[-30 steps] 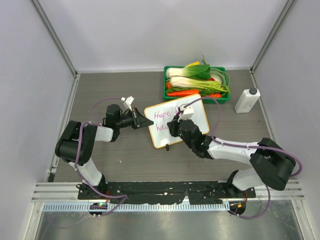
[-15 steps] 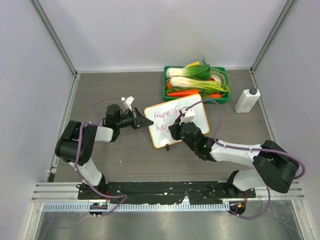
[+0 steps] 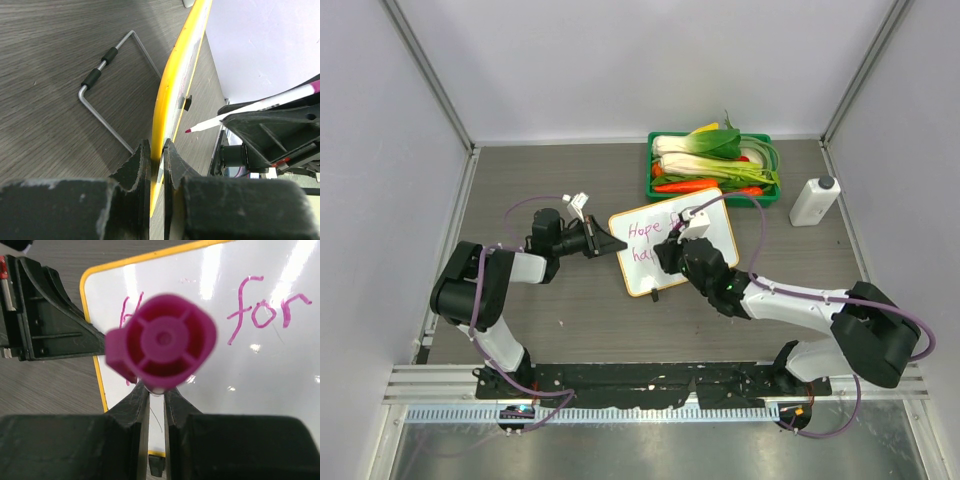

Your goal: Write a sentence on the whiteboard

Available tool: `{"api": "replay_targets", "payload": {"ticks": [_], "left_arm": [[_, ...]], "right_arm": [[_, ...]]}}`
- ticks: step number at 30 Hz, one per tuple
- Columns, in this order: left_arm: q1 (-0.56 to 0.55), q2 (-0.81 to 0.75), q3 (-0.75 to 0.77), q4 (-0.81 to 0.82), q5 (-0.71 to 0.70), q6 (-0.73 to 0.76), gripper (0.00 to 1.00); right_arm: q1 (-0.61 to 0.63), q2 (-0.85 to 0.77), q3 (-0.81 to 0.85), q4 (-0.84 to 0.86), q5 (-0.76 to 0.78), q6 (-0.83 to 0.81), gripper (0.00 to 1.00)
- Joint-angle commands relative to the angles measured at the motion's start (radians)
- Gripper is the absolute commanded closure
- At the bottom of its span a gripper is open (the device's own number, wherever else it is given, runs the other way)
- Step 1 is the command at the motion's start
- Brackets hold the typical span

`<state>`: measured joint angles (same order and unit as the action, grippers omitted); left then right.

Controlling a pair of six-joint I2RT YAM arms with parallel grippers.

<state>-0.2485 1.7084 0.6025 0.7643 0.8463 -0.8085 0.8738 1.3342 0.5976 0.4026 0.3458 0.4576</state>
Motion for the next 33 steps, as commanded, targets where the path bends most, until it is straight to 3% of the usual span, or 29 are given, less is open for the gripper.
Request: {"api": "replay_targets", "payload": {"ticks": [1,14,33], "left_arm": [[-0.003,0.017,-0.02,-0.163,-0.108,0.074,1.0],[-0.003,0.017,-0.018,-0.166,-0.108,0.074,1.0],[-0.003,0.02,-0.015,-0.172,-0.107,0.08,1.0]], "right_arm": [[-0.012,-0.007,0.068,0.042,0.048,-0.007,0.99],[-0.039,0.095,0.088,0.056,0.05,0.013,0.99],[-0.055,0.054,0.045,-0.001,0.093,0.01,0.99]]}}
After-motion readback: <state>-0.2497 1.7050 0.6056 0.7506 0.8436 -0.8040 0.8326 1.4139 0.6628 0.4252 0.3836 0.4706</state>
